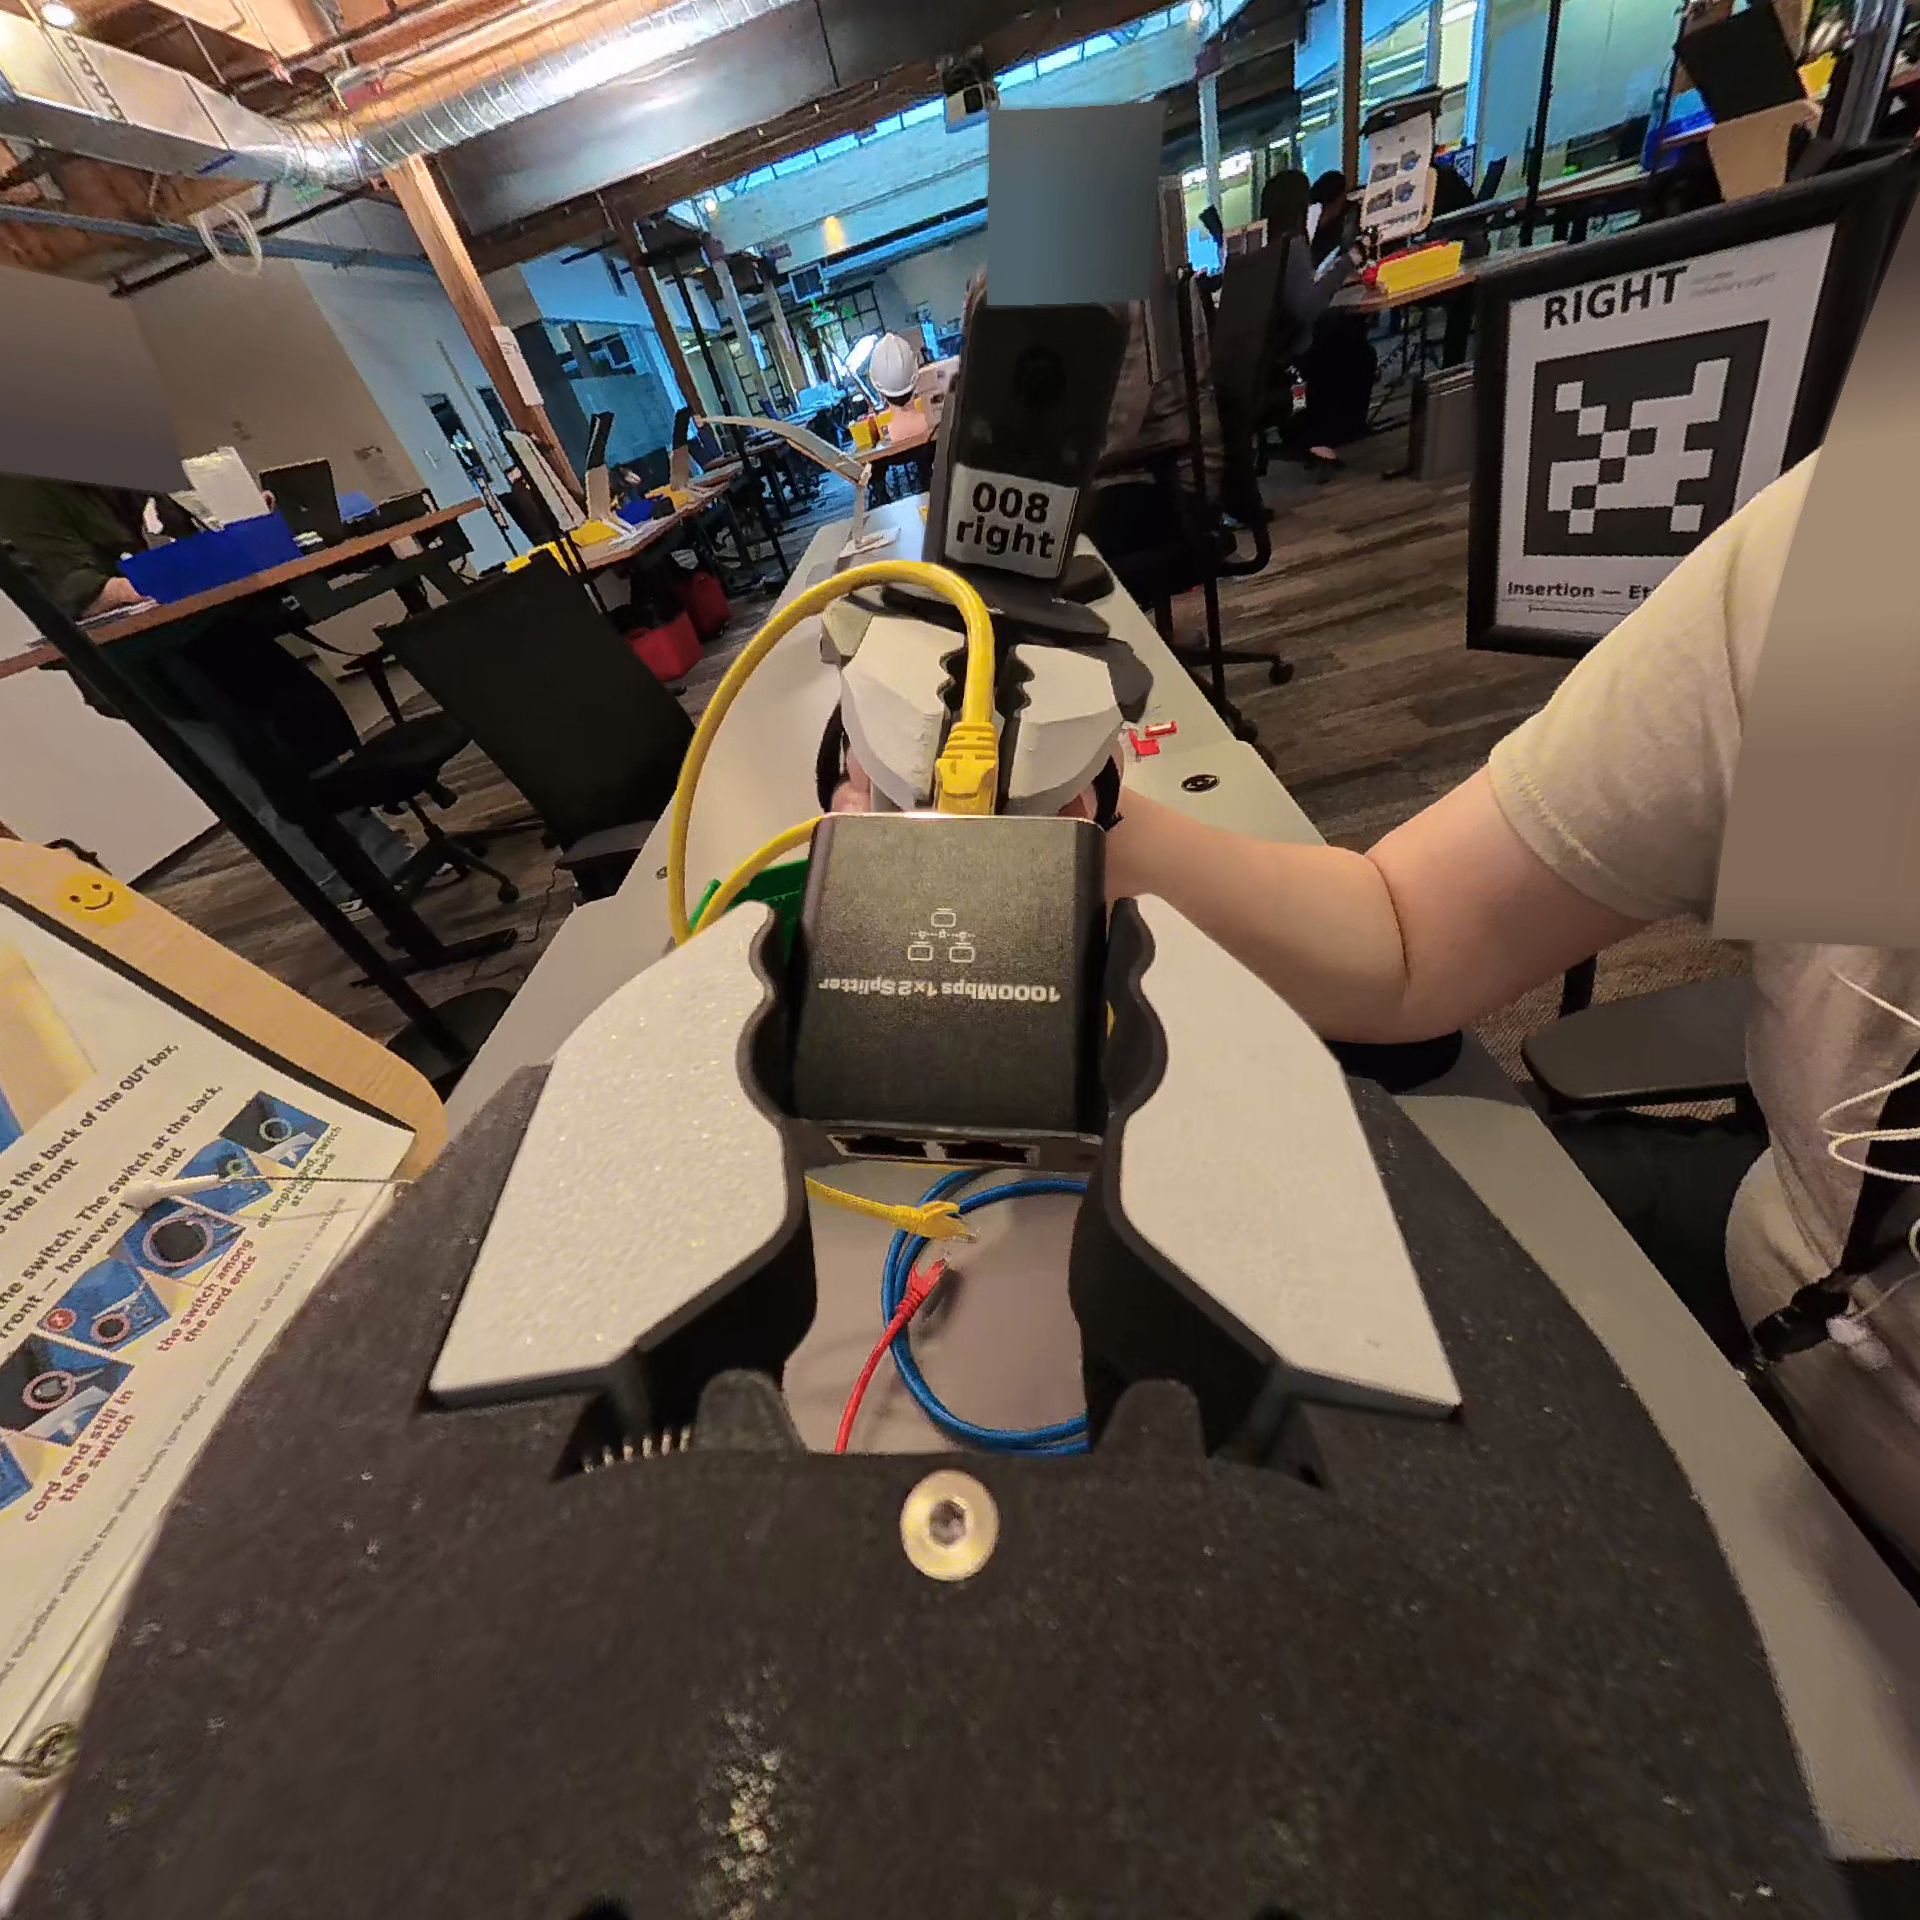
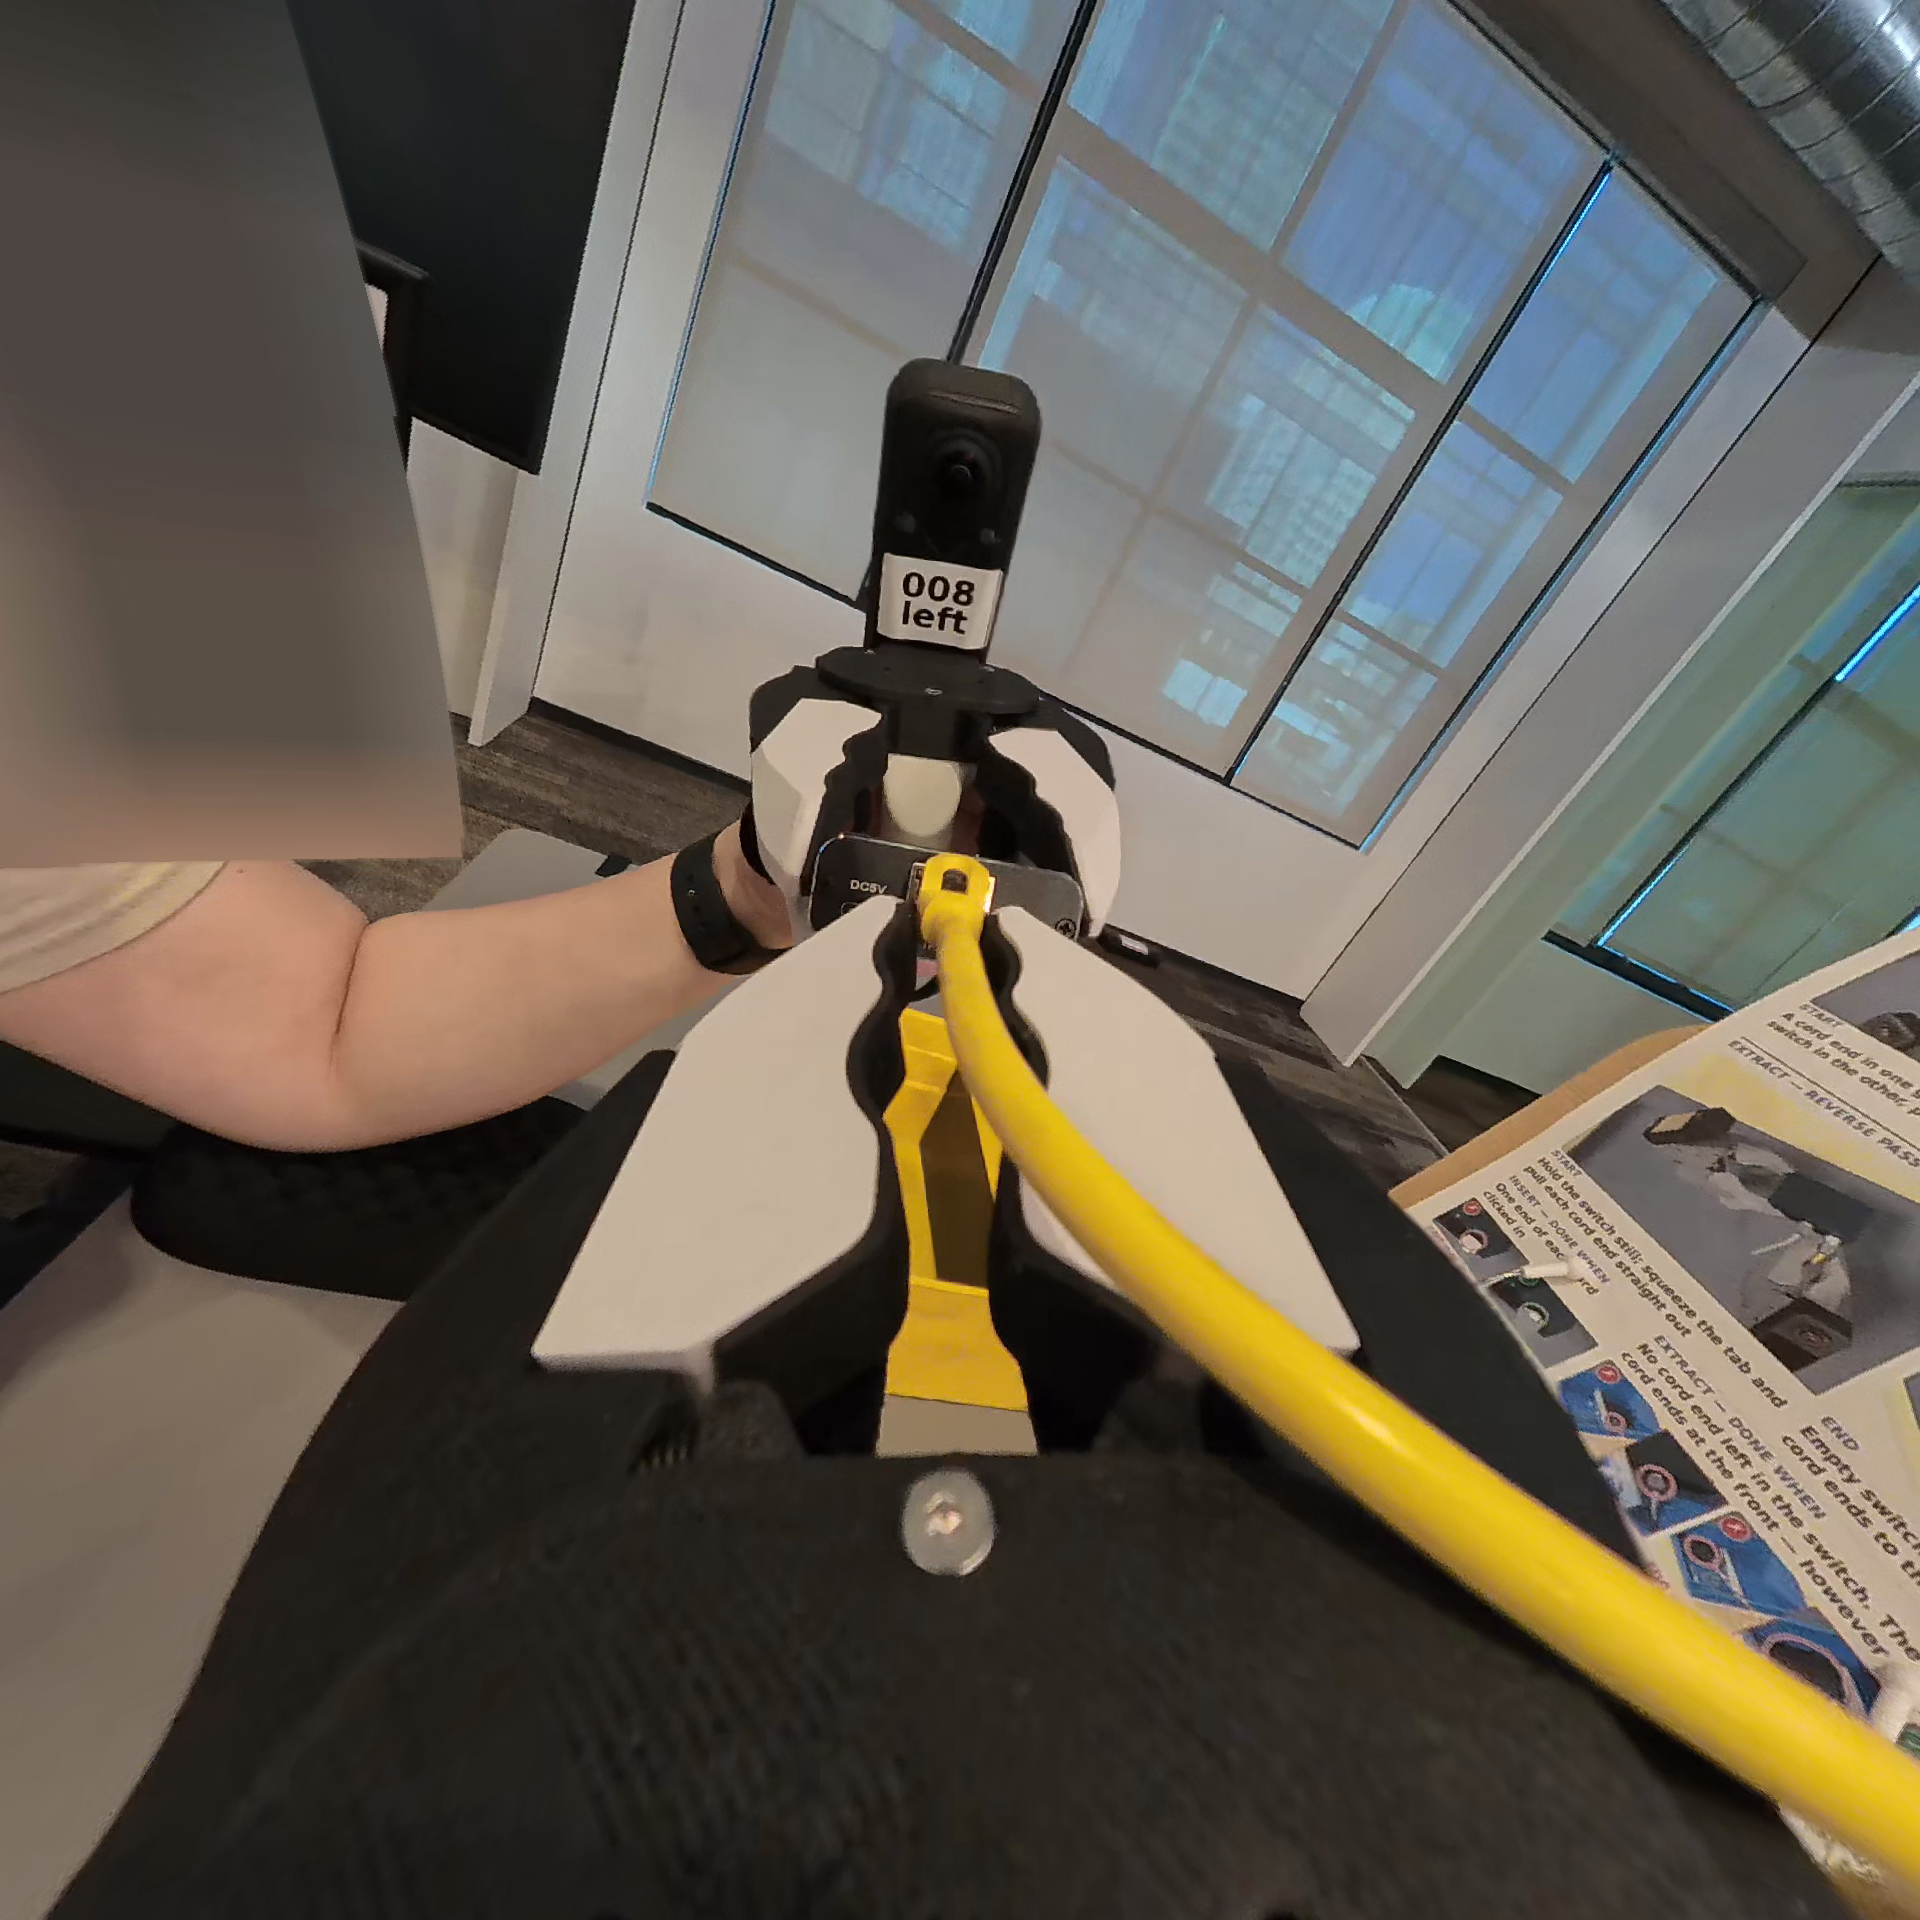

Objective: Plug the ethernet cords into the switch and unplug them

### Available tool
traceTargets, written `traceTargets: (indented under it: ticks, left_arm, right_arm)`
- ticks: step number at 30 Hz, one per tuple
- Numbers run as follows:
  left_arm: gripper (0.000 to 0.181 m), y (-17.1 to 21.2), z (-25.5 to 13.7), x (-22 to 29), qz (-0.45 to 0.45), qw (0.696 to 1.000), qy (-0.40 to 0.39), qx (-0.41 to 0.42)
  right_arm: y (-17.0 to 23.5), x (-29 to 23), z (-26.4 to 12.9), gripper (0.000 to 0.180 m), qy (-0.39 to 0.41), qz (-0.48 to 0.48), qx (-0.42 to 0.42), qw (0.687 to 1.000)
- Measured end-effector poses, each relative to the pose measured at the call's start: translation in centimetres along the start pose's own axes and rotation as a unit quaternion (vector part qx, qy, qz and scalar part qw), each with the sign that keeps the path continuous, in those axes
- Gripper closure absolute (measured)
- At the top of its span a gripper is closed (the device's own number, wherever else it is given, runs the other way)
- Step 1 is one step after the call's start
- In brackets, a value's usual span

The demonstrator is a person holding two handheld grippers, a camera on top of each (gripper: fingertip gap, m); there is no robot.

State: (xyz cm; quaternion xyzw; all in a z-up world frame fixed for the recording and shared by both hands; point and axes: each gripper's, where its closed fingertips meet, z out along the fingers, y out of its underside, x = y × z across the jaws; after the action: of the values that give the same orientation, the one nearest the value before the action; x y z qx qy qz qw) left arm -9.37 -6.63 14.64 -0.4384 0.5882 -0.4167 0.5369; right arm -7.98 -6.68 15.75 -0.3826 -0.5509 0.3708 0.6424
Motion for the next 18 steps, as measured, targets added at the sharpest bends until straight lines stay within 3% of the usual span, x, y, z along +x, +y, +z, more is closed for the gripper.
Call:
traceTargets:
  ticks: [18]
  left_arm:
    - [0.124,-0.09,0.79,0.42,-0.002,1.0,-0.002,-0.003]
  right_arm:
    - [-0.23,-0.32,-0.37,0.167,-0.01,0.002,-0.002,1.0]
